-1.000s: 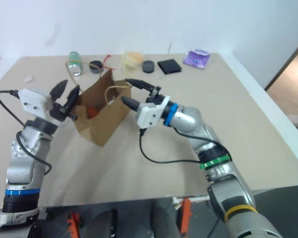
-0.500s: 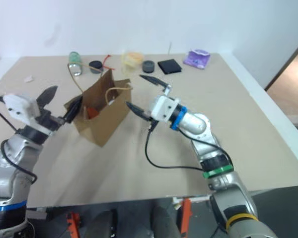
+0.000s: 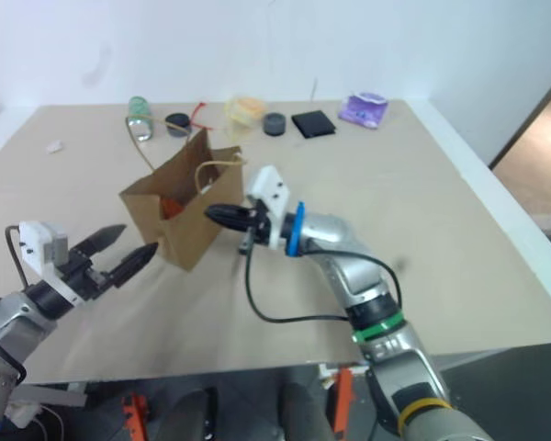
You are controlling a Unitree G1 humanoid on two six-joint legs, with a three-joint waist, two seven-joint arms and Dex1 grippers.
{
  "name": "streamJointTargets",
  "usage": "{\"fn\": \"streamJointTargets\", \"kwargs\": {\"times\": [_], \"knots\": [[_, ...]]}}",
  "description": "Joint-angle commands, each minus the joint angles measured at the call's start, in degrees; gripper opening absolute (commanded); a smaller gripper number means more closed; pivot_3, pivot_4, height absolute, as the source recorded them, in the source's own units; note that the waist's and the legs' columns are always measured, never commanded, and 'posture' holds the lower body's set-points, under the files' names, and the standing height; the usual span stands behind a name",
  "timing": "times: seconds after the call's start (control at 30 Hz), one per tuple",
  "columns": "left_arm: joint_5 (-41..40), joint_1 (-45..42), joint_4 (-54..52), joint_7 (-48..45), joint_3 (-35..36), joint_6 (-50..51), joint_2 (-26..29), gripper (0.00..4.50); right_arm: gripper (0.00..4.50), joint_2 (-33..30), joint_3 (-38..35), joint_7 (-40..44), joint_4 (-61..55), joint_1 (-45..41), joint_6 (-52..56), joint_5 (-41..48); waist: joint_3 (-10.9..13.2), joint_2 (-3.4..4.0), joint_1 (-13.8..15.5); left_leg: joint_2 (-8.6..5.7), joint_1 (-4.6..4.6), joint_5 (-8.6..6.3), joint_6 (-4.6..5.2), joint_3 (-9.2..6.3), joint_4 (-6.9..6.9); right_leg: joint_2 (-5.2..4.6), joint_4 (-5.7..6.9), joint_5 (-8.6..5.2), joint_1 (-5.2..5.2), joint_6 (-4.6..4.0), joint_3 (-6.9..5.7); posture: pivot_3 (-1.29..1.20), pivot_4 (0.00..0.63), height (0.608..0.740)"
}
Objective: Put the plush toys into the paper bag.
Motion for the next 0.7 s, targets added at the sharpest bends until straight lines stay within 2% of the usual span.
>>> {"fn": "streamJointTargets", "kwargs": {"times": [0.03,0.4,0.6,0.7], "knots": [[2.87,-1.29,0.60,-0.16,-0.26,-3.07,-0.19,4.50,0.08,2.23,1.62,0.44,3.55,-3.25,-1.42,-3.39,0.00,0.00,0.00,0.00,0.00,0.00,0.00,0.00,0.00,-0.01,-0.01,0.00,0.00,0.00,0.00,0.00,0.150,0.740],[4.67,-1.34,-0.47,0.31,-0.37,-4.36,-1.23,4.50,0.08,11.34,1.30,-2.91,19.55,-10.31,-8.42,-10.78,0.00,-0.01,-0.05,0.03,-0.16,-0.01,-0.01,-0.01,-0.10,0.03,-0.03,-0.04,-0.13,-0.06,-0.04,0.00,0.150,0.740],[5.00,-1.53,-1.03,0.47,-0.49,-4.31,-1.40,4.50,0.08,14.16,-0.39,-4.42,22.43,-12.29,-9.73,-11.53,-0.01,-0.01,-0.06,0.03,-0.16,-0.01,-0.01,-0.01,-0.10,0.03,-0.03,-0.04,-0.13,-0.06,-0.04,0.00,0.150,0.740],[5.03,-2.05,-0.97,0.68,-0.43,-4.17,-1.27,4.50,0.08,15.77,-2.16,-2.46,19.53,-12.44,-8.11,-8.27,0.00,-0.01,-0.05,0.03,-0.16,-0.01,-0.01,-0.02,-0.10,0.03,-0.03,-0.04,-0.12,-0.06,-0.04,0.00,0.150,0.740]]}}
